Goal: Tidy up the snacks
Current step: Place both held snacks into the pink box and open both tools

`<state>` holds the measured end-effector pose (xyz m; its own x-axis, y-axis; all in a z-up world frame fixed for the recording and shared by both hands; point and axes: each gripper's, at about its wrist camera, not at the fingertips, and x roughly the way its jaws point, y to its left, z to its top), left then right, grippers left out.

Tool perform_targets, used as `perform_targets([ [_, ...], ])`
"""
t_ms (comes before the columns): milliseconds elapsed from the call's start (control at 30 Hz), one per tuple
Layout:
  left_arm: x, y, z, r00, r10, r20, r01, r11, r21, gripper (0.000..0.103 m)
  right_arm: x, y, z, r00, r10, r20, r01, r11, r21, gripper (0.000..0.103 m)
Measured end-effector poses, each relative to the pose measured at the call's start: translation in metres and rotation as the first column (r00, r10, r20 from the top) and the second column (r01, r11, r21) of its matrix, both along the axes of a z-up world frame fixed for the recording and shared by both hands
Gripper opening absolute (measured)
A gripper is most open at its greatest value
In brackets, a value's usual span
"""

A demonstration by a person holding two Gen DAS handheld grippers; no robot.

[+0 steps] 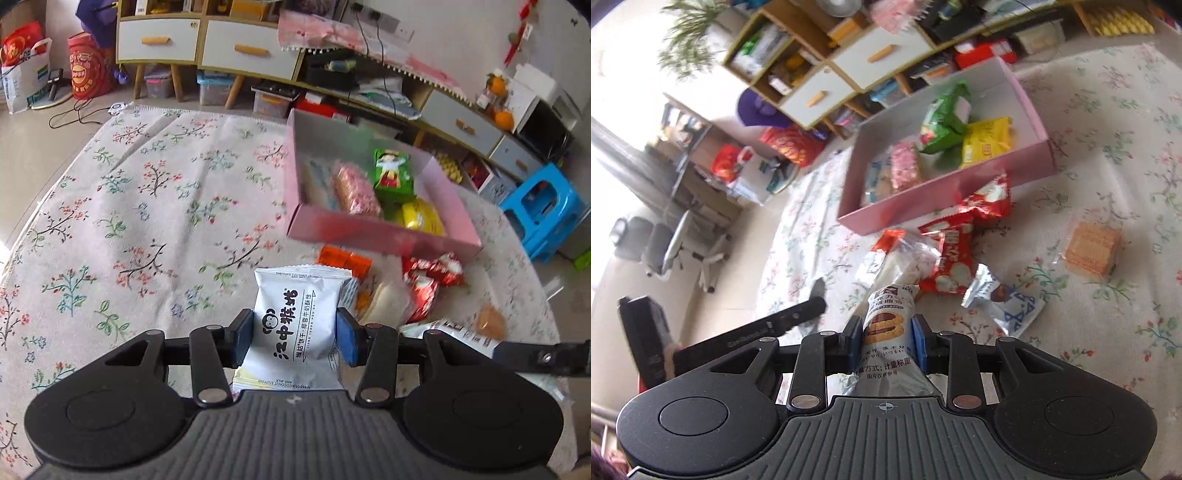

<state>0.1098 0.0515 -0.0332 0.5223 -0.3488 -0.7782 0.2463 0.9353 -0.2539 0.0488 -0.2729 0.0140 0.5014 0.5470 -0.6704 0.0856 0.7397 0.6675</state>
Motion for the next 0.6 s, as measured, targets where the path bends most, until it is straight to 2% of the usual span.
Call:
perform_targets([
  [200,0.004,-0.009,0.007,1.000,0.016,0.015,-0.016,0.999,-0.030,0.044,0.009,-0.009,0.011,0.998,-0.053,0.028,0.052,0.998,0.047,0.028],
  [367,0.012,-0.021,0.011,0.999,0.037,0.013,-0.037,0.999,-0.038,0.044,0.021,-0.027,0.017,0.986,-0.159,0.041,0.157,0.986,0.056,0.028],
  [600,0.050,-0.043,0.019,0.999,0.012,0.033,-0.011,1.000,-0.011,0.044,0.063,-0.052,0.024,0.955,-0.285,0.089,0.288,0.957,-0.030,0.028],
])
